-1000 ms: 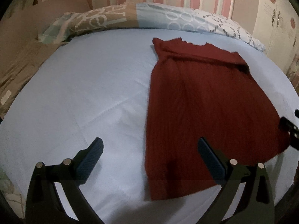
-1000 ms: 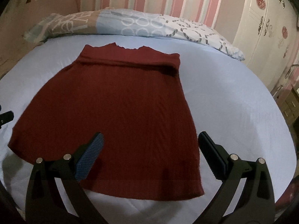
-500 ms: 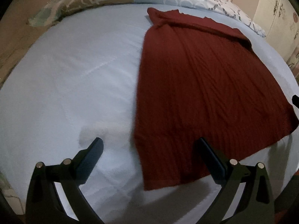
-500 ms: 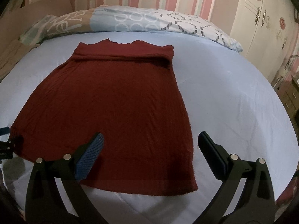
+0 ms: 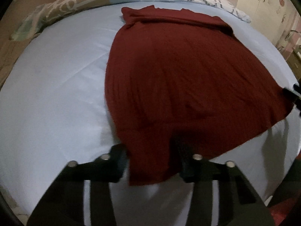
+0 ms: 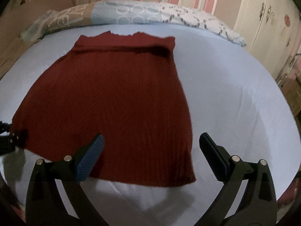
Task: Fold small clothes
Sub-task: 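Grasp the sweater hem with the left tool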
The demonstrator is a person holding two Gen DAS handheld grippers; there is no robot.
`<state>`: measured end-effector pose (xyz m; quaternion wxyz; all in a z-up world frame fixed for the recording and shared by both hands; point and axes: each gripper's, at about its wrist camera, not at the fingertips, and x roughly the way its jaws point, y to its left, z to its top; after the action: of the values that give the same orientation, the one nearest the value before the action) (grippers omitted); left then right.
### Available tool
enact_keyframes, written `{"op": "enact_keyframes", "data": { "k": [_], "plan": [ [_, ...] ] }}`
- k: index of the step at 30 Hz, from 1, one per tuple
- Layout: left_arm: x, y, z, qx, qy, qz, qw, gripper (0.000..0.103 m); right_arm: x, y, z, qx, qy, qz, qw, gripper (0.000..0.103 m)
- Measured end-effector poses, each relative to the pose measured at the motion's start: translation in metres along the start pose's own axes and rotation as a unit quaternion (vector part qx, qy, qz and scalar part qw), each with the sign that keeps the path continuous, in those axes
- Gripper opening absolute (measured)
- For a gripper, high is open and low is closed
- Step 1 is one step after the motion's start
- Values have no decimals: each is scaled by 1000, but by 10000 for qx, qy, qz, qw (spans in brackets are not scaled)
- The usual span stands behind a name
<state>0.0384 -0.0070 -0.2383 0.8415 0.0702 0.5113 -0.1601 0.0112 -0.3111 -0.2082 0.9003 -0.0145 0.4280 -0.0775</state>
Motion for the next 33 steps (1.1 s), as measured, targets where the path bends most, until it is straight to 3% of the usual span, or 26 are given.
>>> {"op": "enact_keyframes", "data": {
  "k": [7, 14, 20, 22, 26, 33],
  "plan": [
    [-1, 2, 1, -121, 32, -137, 9998, 32, 7, -21, -19, 415, 278, 182, 9986, 100],
    [0, -3, 1, -52, 42, -22, 10000, 32, 27, -41, -30, 671, 683, 44, 9954, 100],
    [0, 0, 0, -134, 67, -25, 9999, 33, 37, -41, -33, 855, 845, 329, 9922, 84],
    [1, -1, 0, -141, 67, -12, 9999, 34, 38, -40, -31, 887, 906, 471, 9908, 75],
    [0, -4, -1, -112, 66, 57, 9999, 34, 36, -35, -28, 882, 1003, 712, 9885, 45],
    [1, -1, 0, -131, 88, 17, 9999, 35, 40, -36, -24, 961, 1199, 914, 9839, 48]
  ]
}}
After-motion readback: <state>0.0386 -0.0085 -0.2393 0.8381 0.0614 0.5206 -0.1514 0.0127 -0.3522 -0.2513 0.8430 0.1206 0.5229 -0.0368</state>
